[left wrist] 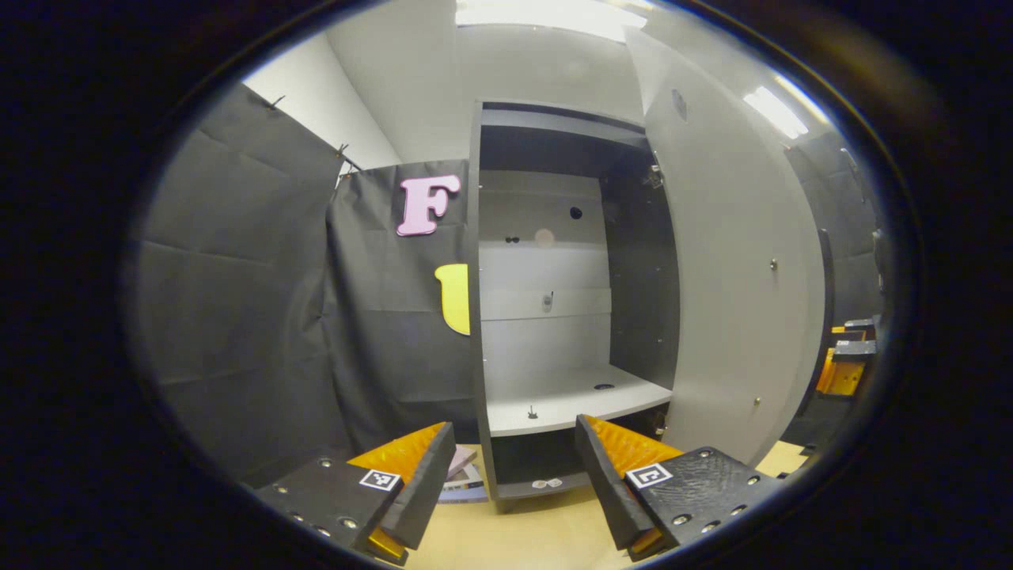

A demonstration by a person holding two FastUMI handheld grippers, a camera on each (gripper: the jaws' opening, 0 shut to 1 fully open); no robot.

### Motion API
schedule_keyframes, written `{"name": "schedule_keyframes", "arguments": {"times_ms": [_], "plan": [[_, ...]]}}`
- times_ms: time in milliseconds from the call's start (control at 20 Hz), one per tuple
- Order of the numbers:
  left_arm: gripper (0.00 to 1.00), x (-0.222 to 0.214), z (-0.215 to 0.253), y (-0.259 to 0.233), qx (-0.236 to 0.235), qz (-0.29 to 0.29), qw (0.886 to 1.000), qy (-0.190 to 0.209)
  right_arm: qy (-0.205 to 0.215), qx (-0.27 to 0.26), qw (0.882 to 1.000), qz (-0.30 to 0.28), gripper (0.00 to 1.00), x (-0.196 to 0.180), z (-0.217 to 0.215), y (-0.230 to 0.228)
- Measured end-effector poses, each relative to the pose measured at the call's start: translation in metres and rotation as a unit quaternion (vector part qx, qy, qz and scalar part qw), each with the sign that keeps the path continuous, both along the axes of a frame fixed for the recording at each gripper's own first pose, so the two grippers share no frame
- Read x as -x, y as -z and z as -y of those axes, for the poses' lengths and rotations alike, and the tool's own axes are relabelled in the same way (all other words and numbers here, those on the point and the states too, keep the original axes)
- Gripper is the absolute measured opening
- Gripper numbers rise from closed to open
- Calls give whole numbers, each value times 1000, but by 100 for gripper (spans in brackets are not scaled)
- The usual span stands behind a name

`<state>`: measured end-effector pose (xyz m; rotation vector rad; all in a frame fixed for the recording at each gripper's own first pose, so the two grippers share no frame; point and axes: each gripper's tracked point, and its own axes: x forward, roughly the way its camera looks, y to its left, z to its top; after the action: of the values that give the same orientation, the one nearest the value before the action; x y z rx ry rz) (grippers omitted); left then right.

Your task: Open the cabinet door with the right hand, grasp the bottle in the cabinet with the left hand and place it on the coaster, then close the cabinet door with the right hand.

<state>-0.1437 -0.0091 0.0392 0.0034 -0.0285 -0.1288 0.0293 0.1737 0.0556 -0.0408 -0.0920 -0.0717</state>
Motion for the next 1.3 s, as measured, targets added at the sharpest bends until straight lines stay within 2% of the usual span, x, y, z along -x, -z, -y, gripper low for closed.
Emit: {"name": "schedule_keyframes", "arguments": {"times_ms": [50,100,150,250,400,700,750,800,950,1000,1050,1100,1150,1200,1300], "plan": [[81,-2,-2,0,-4,3,1000,-2,-6,-2,1000,0,92,-3,-6,0],[94,-3,-3,-1,-7,7,1000,-4,-18,0,1000,4,92,-7,-14,-3],[87,-5,-3,-1,-9,9,1000,-4,-28,1,1000,8,92,-7,-22,-5],[87,-2,-4,1,-12,4,1000,-4,-43,0,999,11,93,-6,-34,-2],[87,-3,-8,0,-15,4,1000,-13,-38,14,999,8,93,-6,-33,3],[87,-1,-8,1,-10,1,1000,-14,-24,4,1000,-2,93,-7,-23,12],[94,-2,-7,0,-8,3,1000,-14,-26,5,1000,0,93,-5,-24,11],[87,-3,-6,-1,-7,4,1000,-12,-24,10,1000,6,93,-5,-23,10],[88,-5,-6,-1,-6,9,1000,-12,-20,22,999,25,93,3,-25,2],[94,-4,-4,-1,-2,8,1000,-10,-21,24,999,26,93,3,-26,4],[88,-3,-1,-2,2,7,1000,-7,-22,26,999,25,94,4,-25,5],[88,-2,0,-2,4,5,1000,-5,-24,27,999,23,94,4,-24,6],[94,-1,1,-2,5,6,1000,-2,-23,26,999,23,94,4,-23,6],[88,-1,3,-2,5,8,1000,3,-24,23,999,22,93,3,-20,6],[88,-4,3,-3,0,12,1000,6,-23,13,1000,14,94,1,-17,10]]}}
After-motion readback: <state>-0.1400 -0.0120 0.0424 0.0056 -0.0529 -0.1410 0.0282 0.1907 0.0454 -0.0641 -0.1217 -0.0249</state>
